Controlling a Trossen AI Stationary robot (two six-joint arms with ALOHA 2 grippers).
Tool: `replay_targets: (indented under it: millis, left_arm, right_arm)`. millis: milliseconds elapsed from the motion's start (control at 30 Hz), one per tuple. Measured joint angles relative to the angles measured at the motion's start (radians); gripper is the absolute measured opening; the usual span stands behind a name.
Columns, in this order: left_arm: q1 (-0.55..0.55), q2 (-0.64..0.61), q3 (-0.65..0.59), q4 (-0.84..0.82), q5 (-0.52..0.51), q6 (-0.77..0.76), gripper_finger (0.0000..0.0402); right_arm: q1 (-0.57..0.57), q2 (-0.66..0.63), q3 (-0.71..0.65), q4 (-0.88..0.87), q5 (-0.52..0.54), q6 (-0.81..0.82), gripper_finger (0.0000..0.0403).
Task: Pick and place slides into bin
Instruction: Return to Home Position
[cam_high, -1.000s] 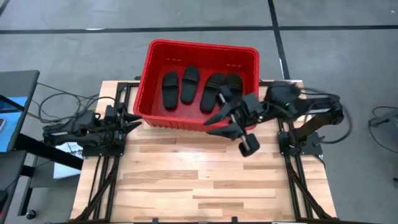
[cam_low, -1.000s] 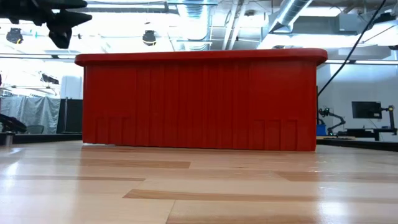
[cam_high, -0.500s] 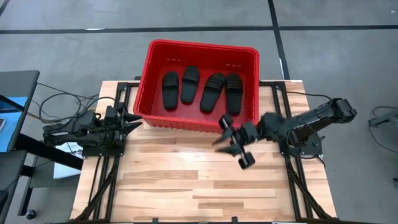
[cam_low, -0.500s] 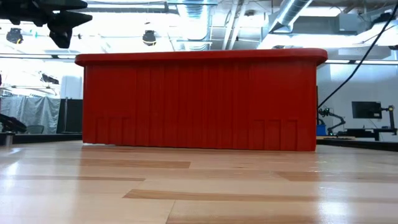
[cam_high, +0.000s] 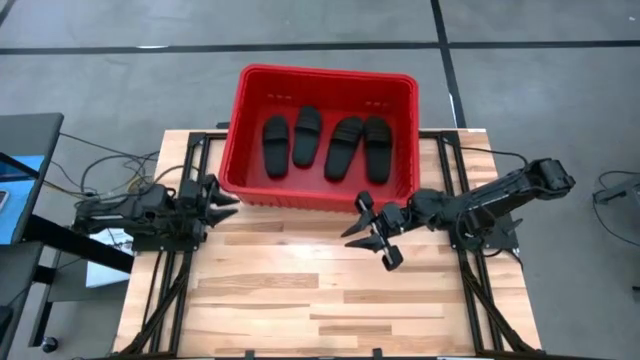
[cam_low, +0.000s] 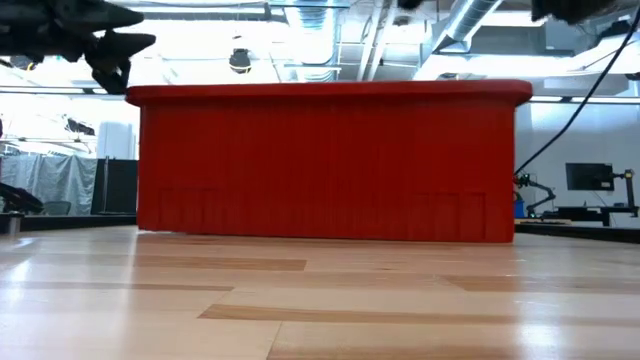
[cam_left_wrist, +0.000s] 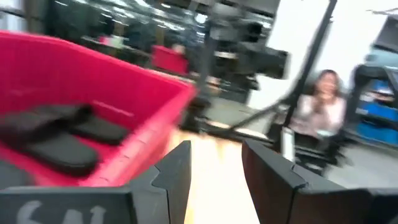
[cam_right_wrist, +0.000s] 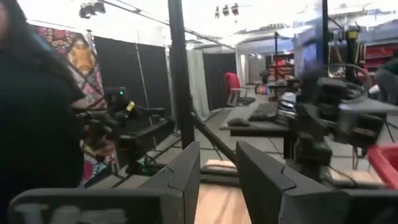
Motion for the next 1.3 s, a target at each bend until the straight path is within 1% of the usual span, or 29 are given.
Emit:
replay_targets:
  millis: [67, 100, 200, 300, 467, 567, 633, 800, 900, 967, 1067, 1300]
  left_arm:
    - [-0.01, 0.002, -0.026, 0.018, 0.049, -0.013, 0.0132]
    - [-0.018, 0.004, -0.035, 0.024, 0.051, -0.012, 0.0132]
    - [-0.034, 0.001, -0.05, 0.065, 0.018, -0.003, 0.0132]
    - [-0.047, 0.003, -0.06, 0.06, -0.024, 0.0, 0.0132]
    - [-0.066, 0.003, -0.061, 0.063, -0.025, 0.004, 0.0132]
    - [-0.079, 0.003, -0.061, 0.062, -0.023, 0.004, 0.0132]
    - [-0.087, 0.003, -0.061, 0.062, -0.021, 0.005, 0.0132]
    - [-0.105, 0.003, -0.061, 0.062, -0.017, 0.006, 0.0132]
    - [-0.114, 0.003, -0.061, 0.062, -0.015, 0.015, 0.0132]
    - [-0.119, 0.003, -0.061, 0.061, -0.015, 0.028, 0.0132]
    - [-0.125, 0.003, -0.061, 0.061, -0.016, 0.04, 0.0132]
    - [-0.125, 0.003, -0.061, 0.06, -0.017, 0.045, 0.0132]
  right_arm:
    - [-0.012, 0.0, -0.038, 0.031, -0.014, 0.012, 0.0095]
    - [-0.017, 0.001, -0.061, 0.062, -0.03, 0.012, 0.0095]
    - [-0.023, 0.001, -0.135, 0.179, -0.089, 0.007, 0.0095]
    - [-0.028, 0.0, -0.219, 0.287, -0.104, 0.033, 0.0095]
    - [-0.029, -0.021, -0.339, 0.36, -0.103, 0.117, 0.0095]
    - [-0.029, -0.078, -0.404, 0.353, -0.103, 0.124, 0.0095]
    - [-0.035, -0.142, -0.445, 0.36, -0.106, 0.126, 0.0095]
    - [-0.069, -0.34, -0.539, 0.322, -0.188, 0.149, 0.0095]
    - [-0.099, -0.461, -0.567, 0.238, -0.208, 0.153, 0.0095]
    - [-0.118, -0.527, -0.574, 0.141, -0.211, 0.153, 0.0095]
    - [-0.145, -0.605, -0.578, 0.007, -0.22, 0.144, 0.0095]
    - [-0.16, -0.739, -0.609, -0.156, -0.237, 0.05, 0.0095]
